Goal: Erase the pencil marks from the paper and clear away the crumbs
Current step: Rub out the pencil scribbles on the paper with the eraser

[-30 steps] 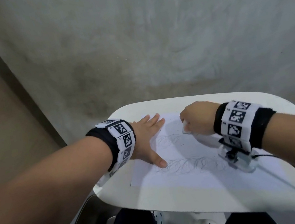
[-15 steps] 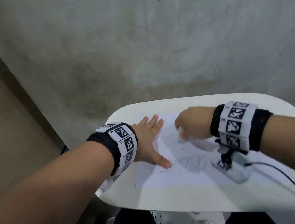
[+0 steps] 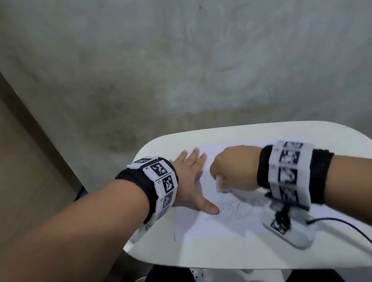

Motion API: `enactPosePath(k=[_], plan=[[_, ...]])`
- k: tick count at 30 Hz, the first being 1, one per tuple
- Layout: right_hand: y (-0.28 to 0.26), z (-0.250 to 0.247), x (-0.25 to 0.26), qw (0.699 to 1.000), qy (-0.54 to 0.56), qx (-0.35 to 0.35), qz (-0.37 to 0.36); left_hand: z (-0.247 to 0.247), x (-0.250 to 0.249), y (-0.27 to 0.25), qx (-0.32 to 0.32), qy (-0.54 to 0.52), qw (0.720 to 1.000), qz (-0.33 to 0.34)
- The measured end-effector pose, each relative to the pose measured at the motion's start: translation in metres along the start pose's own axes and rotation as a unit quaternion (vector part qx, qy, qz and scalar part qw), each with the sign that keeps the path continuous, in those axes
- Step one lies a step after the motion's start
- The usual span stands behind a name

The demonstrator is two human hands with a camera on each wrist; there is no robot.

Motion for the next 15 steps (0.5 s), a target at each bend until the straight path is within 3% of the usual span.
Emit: enactPosePath(k=[4,7,11,15], plan=[[0.004,-0.012,-0.036,0.997,0.015,-0.021,0.073,-0.001,0.0,-0.003,0.0,-0.007,1.0,0.001],[0.004,-0.002,0.001,0.999,-0.032,-0.008,0.004,-0.001,-0.002,-0.002,-0.004,0.0,1.0,0.004],[0.006,-0.013,-0.031,0.997,-0.003,-0.023,0.074,-0.002,-0.001,-0.004,0.002,-0.013,1.0,0.008],[0.003,0.001,0.0,0.998,-0.06,0.003,0.02,-0.002,-0.001,-0.003,-0.006,-0.014,1.0,0.011]])
Point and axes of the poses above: each hand's wrist, its own y-axis towards the middle knuckle, its own z-axis out of the palm, x = y × z, the point moved 6 cm from there along y, towards the middle knuckle, and after that the axes turned 2 degrees about -z, right-handed, at the moved point
